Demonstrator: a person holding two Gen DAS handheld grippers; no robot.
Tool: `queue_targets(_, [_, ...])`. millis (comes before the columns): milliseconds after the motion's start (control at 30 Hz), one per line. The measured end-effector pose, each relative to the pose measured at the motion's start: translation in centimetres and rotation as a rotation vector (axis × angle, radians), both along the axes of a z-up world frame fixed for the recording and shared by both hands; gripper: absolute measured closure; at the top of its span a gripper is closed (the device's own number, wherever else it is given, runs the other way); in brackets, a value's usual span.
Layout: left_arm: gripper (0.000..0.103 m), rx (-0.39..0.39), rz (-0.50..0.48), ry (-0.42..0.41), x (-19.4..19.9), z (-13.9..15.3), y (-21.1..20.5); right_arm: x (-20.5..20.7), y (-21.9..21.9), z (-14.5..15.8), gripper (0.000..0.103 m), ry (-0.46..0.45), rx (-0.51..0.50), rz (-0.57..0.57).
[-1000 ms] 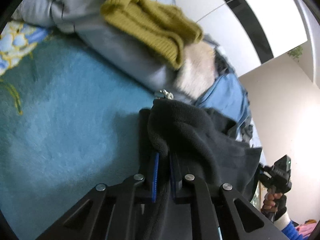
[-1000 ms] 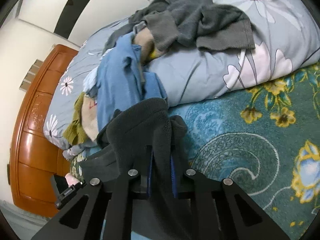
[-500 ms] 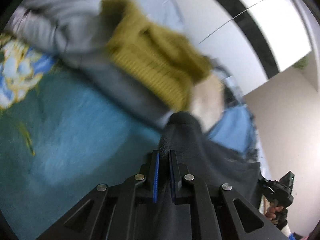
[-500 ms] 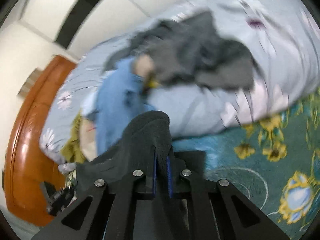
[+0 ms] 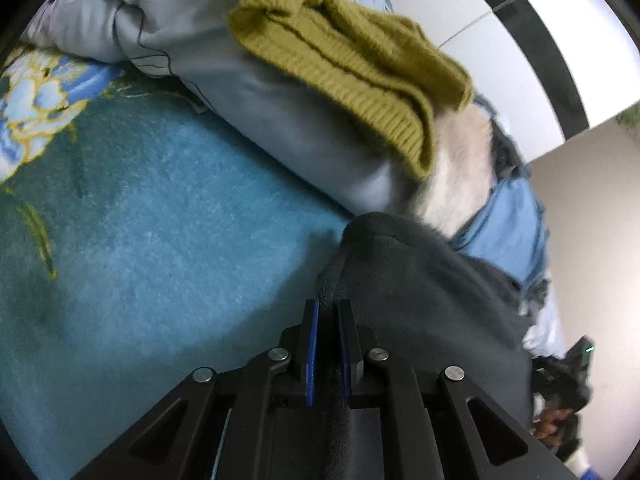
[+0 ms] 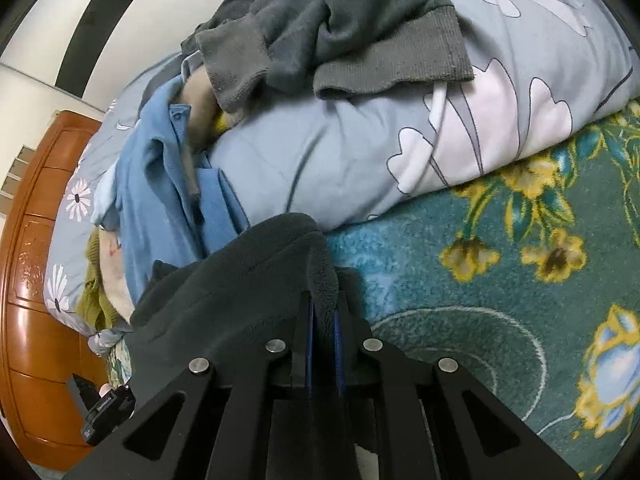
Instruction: Fold clothes
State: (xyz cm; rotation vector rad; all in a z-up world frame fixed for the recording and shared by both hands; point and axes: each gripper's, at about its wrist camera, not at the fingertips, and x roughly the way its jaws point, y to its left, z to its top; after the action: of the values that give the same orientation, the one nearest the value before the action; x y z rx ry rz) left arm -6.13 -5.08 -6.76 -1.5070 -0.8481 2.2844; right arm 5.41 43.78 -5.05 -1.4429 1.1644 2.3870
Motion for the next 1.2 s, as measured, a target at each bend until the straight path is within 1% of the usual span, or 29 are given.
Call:
queue_targets(67, [0.089,0.055,0.038,0.002,0.6,0.8,-1.0,0.2,0.2,0.5,0.091,0.021,-0.016,0.011])
queue_targets(167, [0.076,0.111,0.095,0.005,2.1,2.1,-2.1,0.6,0.4,1.5,0.091,0.050,-0.030,0.031])
queue_targets(200, [0.065,0.131,0.111,0.006,2.9,2.6,-2.4,0.9,0.4,1.9,0.085,0.058,-0.025,0.039])
queue_targets(233, [0.049,0.148,0.127,0.008,3.9,2.9,-2.6,1.3,0.4,2.3,0.078,0.069,-0.026,0.045])
queue_targets(267, [0.039,0.163,0.139,0.012,4.7,3.2,-2.8,1.8,0.5,2.6,0.058,0.084,-0.036,0.051])
queue_targets(300, [0.035,0.172,0.145,0.017,5.3,3.3,-2.7,2.4,0.5,2.9,0.035,0.100,-0.045,0.057])
queue_targets(333, [0.029,0.173,0.146,0.014,6.1,3.3,-2.6,3.2,0.6,3.2,0.028,0.118,-0.051,0.061])
queue_targets(367, [0.026,0.170,0.146,0.006,7.3,3.0,-2.7,4.1,0.8,3.4,0.023,0.129,-0.050,0.060])
queue_targets(400, [0.022,0.167,0.146,-0.003,8.4,2.8,-2.7,5.0,0.9,3.7,0.022,0.141,-0.050,0.059])
queue_targets(433, [0.021,0.167,0.142,-0.013,9.8,2.5,-3.0,6.0,1.1,3.8,0.020,0.149,-0.051,0.054])
queue_targets(500, [0.021,0.168,0.123,-0.051,11.8,1.8,-3.0,8.0,1.4,3.5,0.010,0.152,-0.068,0.030])
queue_targets(600, [0.020,0.174,0.094,-0.103,13.8,0.7,-2.5,11.6,1.8,2.4,0.007,0.149,-0.127,-0.028])
queue_targets(700, [0.019,0.219,0.072,-0.193,14.1,-0.8,-1.8,14.6,1.8,0.0,0.007,0.137,-0.230,-0.084])
queue_targets(800, [0.019,0.242,0.043,-0.235,13.3,-1.8,-0.4,15.5,0.6,-2.2,0.007,0.126,-0.305,-0.096])
queue_targets(867, [0.019,0.237,0.037,-0.267,12.6,-2.7,0.6,15.3,-0.7,-3.3,0.007,0.118,-0.345,-0.085])
queue_targets(933, [0.019,0.237,0.051,-0.268,12.2,-3.2,1.3,14.7,-1.6,-3.6,0.007,0.128,-0.344,-0.078])
queue_targets(1000, [0.012,0.247,0.074,-0.257,11.8,-3.6,2.0,13.8,-2.4,-3.7,0.007,0.146,-0.344,-0.076])
queue_targets(1033, [0.006,0.263,0.095,-0.243,11.6,-3.6,2.3,13.4,-2.6,-3.8,0.007,0.153,-0.357,-0.077])
queue_targets(1133, [0.005,0.278,0.133,-0.207,11.4,-3.4,2.6,12.1,-3.6,-4.1,0.007,0.187,-0.385,-0.084])
queue_targets(1200, [0.005,0.282,0.136,-0.180,11.4,-3.3,2.9,11.2,-4.2,-4.2,0.005,0.196,-0.379,-0.085])
